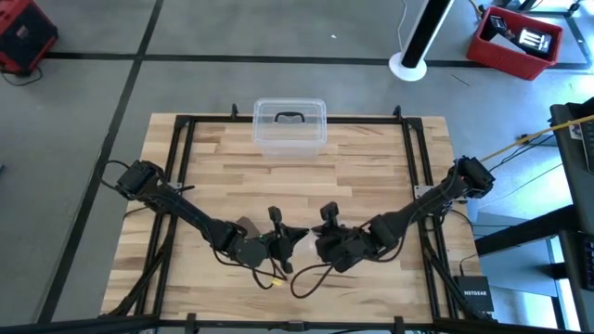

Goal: Roll bandage
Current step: Open the transparent zip bag

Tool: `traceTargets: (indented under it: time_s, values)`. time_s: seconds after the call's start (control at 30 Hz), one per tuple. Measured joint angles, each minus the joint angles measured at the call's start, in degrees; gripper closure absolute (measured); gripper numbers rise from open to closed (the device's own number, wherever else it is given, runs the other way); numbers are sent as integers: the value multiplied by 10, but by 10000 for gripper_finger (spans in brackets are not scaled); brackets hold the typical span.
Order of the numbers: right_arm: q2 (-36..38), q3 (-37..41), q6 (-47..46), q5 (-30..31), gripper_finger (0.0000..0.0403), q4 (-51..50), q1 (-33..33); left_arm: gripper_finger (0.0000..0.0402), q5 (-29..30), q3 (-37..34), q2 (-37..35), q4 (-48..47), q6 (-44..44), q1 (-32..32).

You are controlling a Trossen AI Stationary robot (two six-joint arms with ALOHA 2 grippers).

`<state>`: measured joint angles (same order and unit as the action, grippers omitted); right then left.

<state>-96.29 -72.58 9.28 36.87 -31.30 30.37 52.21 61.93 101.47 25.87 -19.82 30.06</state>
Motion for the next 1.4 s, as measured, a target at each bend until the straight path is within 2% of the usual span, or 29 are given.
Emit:
traceTargets:
  time_s: [0.1,0.2,0.4,0.5,0.63,0.93,1.17,1.3,1.4]
  values:
    - [1,0,0,3,388,-1,0,396,-2,-1,-14,-8,22,7]
    - [3,0,24,6,395,-11,0,373,-24,0,-58,-47,89,10]
    - [3,0,111,37,398,-20,0,298,-143,0,-139,-189,226,-5]
    - [3,0,156,41,398,-7,0,272,-192,0,-162,-211,286,-26]
    - [3,0,165,34,400,19,0,251,-242,0,-149,-214,327,-56]
    - [-12,0,164,2,400,35,0,242,-253,0,-137,-224,387,-99]
    - [-29,0,165,0,401,43,0,242,-343,-1,-116,-240,430,-108]
    - [-30,0,165,-2,401,46,0,242,-349,0,-100,-244,441,-113]
    - [-30,0,165,-5,401,54,1,242,-327,-1,-93,-255,445,-115]
